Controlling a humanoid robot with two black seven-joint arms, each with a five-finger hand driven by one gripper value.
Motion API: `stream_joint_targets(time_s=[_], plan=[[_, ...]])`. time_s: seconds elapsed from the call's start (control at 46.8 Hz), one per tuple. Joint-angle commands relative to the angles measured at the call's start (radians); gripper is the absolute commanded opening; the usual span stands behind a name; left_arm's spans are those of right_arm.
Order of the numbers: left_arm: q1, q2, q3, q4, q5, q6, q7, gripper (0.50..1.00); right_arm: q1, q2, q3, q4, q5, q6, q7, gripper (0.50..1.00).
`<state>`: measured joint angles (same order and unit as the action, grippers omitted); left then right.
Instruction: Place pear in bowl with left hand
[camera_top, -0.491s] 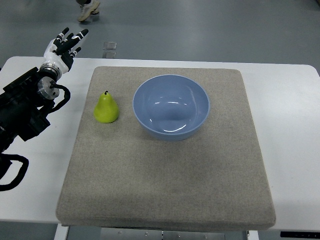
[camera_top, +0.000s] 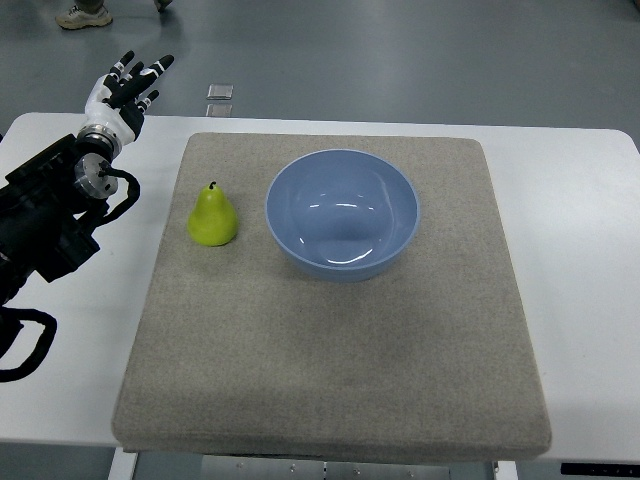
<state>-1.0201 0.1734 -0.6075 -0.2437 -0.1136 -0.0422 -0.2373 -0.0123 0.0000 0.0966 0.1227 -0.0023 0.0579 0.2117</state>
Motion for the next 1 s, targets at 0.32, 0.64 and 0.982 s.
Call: stream_joint_targets(time_s=[0.32,0.64,0.982], plan=[[-0.005,0.014,0.002,-0.006,0.002,0.001,0.001,0.994,0.000,0.000,0.000,0.000,-0.001,0.000,0.000,0.926],[-0.011,0.015,0.003,-0.014,0.006,0.001,0.003,0.994,0.000,0.000,0.000,0.000,0.001,0.000,0.000,0.926],[-0.018,0.047,0.110,-0.078,0.008,-0.002,0.012,0.992,0.000,0.000,-0.002,0.000,-0.001,0.000,0.000,0.926]])
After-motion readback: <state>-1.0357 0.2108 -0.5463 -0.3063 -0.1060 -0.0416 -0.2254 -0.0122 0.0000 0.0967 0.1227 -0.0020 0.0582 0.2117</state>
